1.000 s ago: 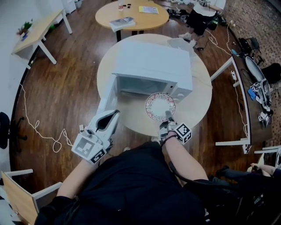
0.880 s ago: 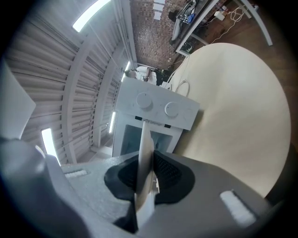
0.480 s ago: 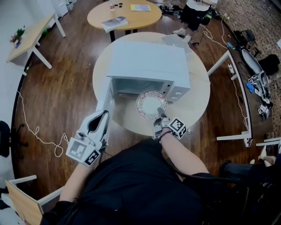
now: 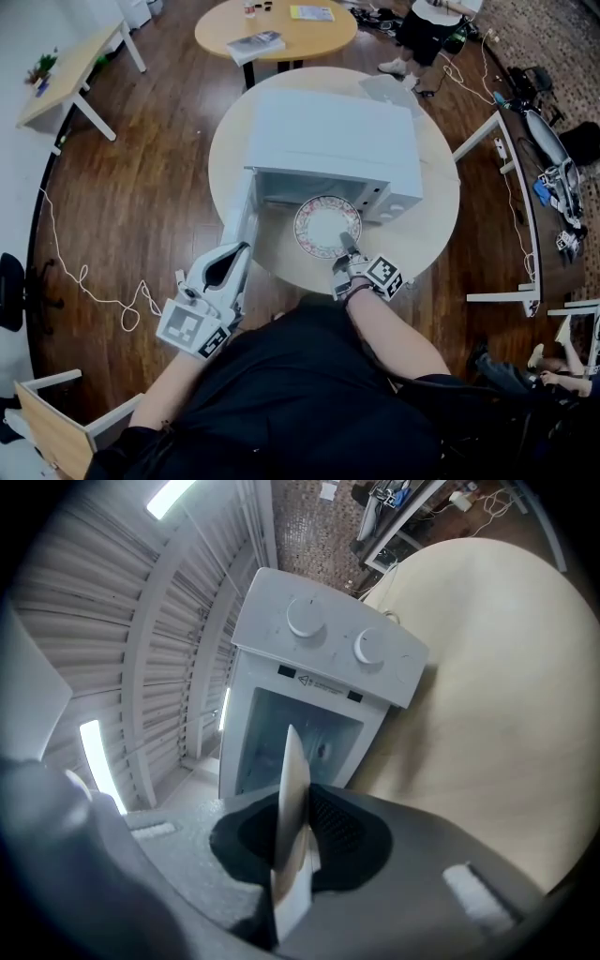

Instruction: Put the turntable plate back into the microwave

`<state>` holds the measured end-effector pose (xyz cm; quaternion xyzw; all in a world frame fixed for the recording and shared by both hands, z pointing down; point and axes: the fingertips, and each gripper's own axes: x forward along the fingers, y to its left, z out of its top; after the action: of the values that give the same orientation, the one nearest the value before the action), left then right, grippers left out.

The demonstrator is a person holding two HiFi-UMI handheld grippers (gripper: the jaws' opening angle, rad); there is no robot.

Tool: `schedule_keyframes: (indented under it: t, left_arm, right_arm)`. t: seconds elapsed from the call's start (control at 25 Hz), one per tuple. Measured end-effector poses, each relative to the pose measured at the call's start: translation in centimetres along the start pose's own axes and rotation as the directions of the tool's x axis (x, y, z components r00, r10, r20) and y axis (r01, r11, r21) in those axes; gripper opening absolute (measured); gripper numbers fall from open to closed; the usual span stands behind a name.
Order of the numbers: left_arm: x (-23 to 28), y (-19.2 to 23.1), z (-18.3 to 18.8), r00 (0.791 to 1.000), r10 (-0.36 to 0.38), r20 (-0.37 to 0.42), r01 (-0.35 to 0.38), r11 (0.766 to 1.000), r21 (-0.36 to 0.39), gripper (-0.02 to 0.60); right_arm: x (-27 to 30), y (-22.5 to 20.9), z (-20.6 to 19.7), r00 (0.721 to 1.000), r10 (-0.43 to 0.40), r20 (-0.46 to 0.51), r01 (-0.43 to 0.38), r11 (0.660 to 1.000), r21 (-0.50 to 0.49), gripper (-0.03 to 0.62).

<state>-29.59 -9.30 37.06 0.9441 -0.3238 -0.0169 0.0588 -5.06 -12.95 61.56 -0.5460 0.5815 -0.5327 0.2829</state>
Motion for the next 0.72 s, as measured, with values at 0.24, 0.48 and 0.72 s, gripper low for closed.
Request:
schedule_keyframes:
  t: [0.24,0.48,0.72]
  left_arm:
    - [1.0,1.1,0.5,0.998,0.055,0.036,-0.055,0.998,-0.008,0.006]
    - [2.7,0.7,0.6,0.998,0.058,0.02,-0.059,0.998,0.025,0.006]
    - [3.7,0.7,0.6,0.997,0.078,-0.013,-0.077,0.996,0.033,0.006]
  right_arm:
    - [0.0,-0.1,-0.1,1.0,-0.001,-0.009,0.001,1.0,0.012,0.035]
    - [0.3,-0.3,-0.1,0.999,0.015,-0.033,-0.014,0.999,0.035,0.035]
    - [1.6,-0.5,0.2,0.998,0.029,-0.062,-0.026,0.999,0.048,0.035]
